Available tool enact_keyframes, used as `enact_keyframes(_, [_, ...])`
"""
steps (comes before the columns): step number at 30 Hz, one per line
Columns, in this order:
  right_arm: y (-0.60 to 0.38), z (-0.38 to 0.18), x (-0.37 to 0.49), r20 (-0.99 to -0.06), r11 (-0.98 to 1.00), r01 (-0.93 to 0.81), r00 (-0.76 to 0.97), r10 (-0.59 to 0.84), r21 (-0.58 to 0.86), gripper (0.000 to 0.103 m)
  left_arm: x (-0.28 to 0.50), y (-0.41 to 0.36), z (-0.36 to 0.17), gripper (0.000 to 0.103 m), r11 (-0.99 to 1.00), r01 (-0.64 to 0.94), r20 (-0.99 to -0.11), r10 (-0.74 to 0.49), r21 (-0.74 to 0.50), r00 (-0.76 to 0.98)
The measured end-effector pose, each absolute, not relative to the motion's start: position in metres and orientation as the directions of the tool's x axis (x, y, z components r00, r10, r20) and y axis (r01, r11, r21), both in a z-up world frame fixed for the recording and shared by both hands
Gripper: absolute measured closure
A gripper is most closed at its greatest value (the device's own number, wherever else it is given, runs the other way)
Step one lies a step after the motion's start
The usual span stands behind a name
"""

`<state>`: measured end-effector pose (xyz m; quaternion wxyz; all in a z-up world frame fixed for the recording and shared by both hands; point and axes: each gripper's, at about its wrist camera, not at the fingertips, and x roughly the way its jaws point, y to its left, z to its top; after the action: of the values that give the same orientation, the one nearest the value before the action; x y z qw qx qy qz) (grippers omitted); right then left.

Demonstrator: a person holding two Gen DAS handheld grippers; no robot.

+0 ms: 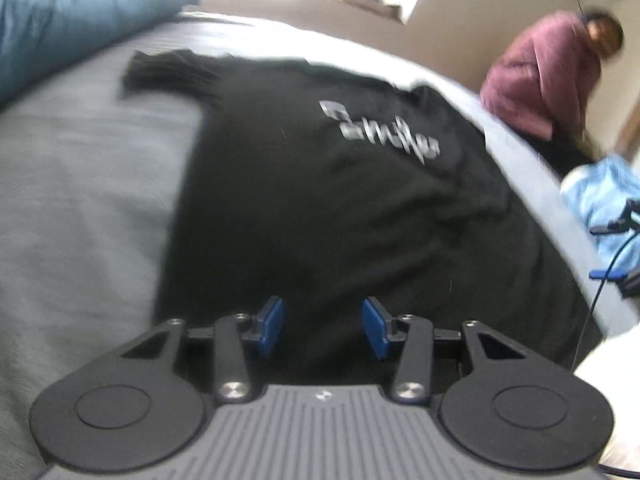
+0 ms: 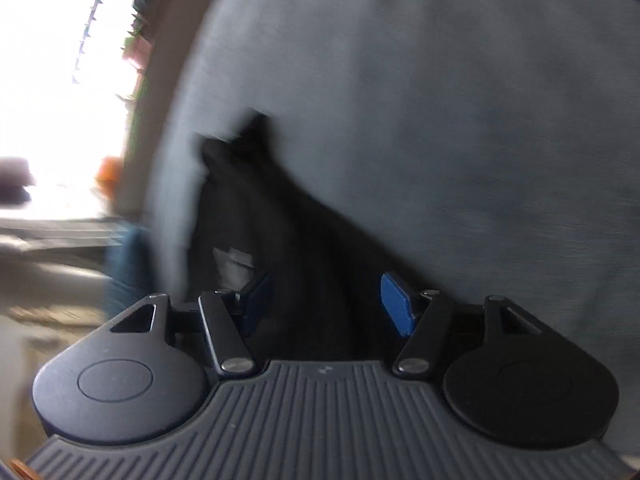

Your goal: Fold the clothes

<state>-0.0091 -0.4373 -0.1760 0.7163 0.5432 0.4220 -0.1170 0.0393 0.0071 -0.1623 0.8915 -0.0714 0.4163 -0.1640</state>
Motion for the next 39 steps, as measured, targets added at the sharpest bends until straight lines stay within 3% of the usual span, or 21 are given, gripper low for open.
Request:
enact_keyframes(8, [-0.415, -0.208, -0.019, -0.823, 0.572, 0.597, 0.473, 0.316, 0.562, 0.046, 0.023, -0.007, -0.172, 0.057, 0.955, 0.262, -0.742, -0.277, -0.141, 0.610])
enact_keyframes(13, [-0.427, -0.201, -0.030, -0.812, 0.549, 0.614, 0.530, 0.246, 0.567, 0.046, 0.020, -0.005, -0.175, 0.057, 0.960, 0.262, -0.754, -0.241, -0.095, 0.611])
enact_keyframes(17, [-0.430, -0.211, -0.038, -0.799, 0.553, 0.584, 0.505, 0.325, 0.594, 0.048, 0.018, -0.005, -0.176, 0.057, 0.960, 0.271, -0.755, -0.226, -0.067, 0.615])
enact_keyframes(19, [-0.425, -0.214, -0.037, -0.781, 0.553, 0.556, 0.498, 0.377, 0.621, 0.065, 0.018, -0.007, -0.176, 0.057, 0.962, 0.266, -0.758, -0.220, -0.063, 0.615])
enact_keyframes(21, [-0.423, -0.215, -0.040, -0.781, 0.566, 0.543, 0.491, 0.385, 0.620, 0.099, 0.019, -0.008, -0.176, 0.057, 0.963, 0.263, -0.760, -0.214, -0.058, 0.614])
enact_keyframes(23, [-0.423, -0.217, -0.046, -0.788, 0.573, 0.545, 0.485, 0.379, 0.612, 0.101, 0.019, -0.008, -0.177, 0.057, 0.964, 0.261, -0.761, -0.209, -0.054, 0.615])
enact_keyframes(31, [-0.432, -0.231, -0.061, -0.784, 0.506, 0.599, 0.490, 0.382, 0.621, 0.101, 0.018, -0.012, -0.176, 0.056, 0.967, 0.253, -0.771, -0.186, -0.034, 0.609])
enact_keyframes(34, [-0.435, -0.224, -0.066, -0.776, 0.453, 0.631, 0.497, 0.388, 0.630, 0.090, 0.018, -0.013, -0.168, 0.056, 0.971, 0.239, -0.776, -0.166, -0.020, 0.608])
enact_keyframes(36, [-0.434, -0.212, -0.064, -0.766, 0.439, 0.628, 0.513, 0.387, 0.643, 0.067, 0.019, -0.009, -0.160, 0.056, 0.977, 0.214, -0.780, -0.144, -0.013, 0.609])
enact_keyframes(39, [-0.423, -0.171, -0.050, -0.731, 0.518, 0.533, 0.598, 0.328, 0.669, 0.065, 0.021, 0.003, -0.140, 0.056, 0.984, 0.176, -0.767, -0.129, -0.021, 0.628])
